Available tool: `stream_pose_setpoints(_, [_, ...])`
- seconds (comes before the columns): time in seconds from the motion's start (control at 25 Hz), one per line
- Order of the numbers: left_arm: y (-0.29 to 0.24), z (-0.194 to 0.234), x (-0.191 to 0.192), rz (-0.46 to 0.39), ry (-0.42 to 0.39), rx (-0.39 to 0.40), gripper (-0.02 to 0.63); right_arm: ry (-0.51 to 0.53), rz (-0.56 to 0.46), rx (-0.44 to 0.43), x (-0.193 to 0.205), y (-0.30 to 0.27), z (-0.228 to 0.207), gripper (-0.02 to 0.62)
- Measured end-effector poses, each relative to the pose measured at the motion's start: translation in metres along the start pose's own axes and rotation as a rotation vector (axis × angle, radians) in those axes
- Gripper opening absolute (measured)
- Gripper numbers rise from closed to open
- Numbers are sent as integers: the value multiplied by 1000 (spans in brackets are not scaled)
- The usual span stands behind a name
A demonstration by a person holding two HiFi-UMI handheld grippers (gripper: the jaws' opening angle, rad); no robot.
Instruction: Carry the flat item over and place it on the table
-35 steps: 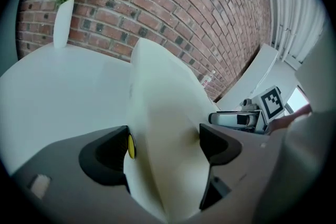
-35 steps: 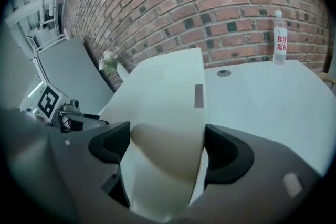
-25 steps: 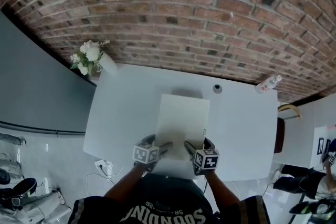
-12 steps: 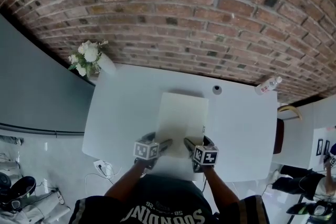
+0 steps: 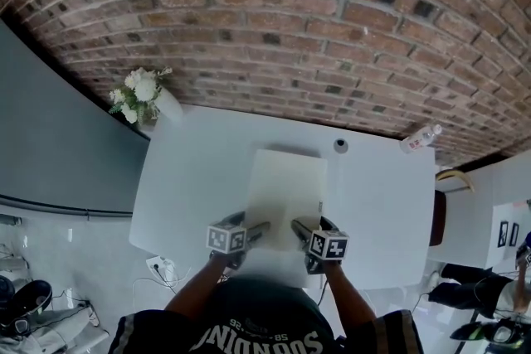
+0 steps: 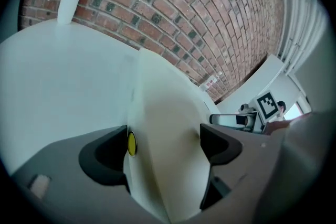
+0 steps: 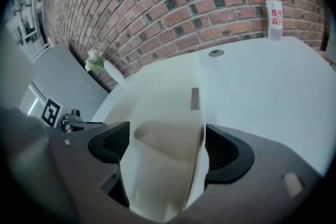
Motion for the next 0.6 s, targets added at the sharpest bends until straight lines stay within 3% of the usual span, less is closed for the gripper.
stream_pose_setpoints(0.12, [11, 0, -2, -7, -22, 6, 436, -20, -47, -10, -11, 15, -2, 441])
stream_pose_setpoints(0.24, [26, 4, -12, -64, -27, -19, 407, 3, -130, 7, -23, 33, -1, 347])
stream_pose_setpoints(0.36, [41, 8, -29, -125, -68, -54, 331, 14, -213, 26, -32, 47, -2, 228])
stream_pose_setpoints(0.44, [49, 5, -40, -159, -126, -74, 250, 37, -240, 38, -34, 52, -1, 132])
stream_pose_setpoints(0.6, [64, 1, -54, -220, -190, -129, 11, 84, -261, 54, -34, 58, 6, 12])
Point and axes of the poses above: the fingertips, and each gripper's own axes: y backward along the fingers, z to its left, x out of its underside, the point moved 6 cm from there along y, backward along the fingers, and after that the axes turned 10 degrees about -y, right-handed, at the moved point
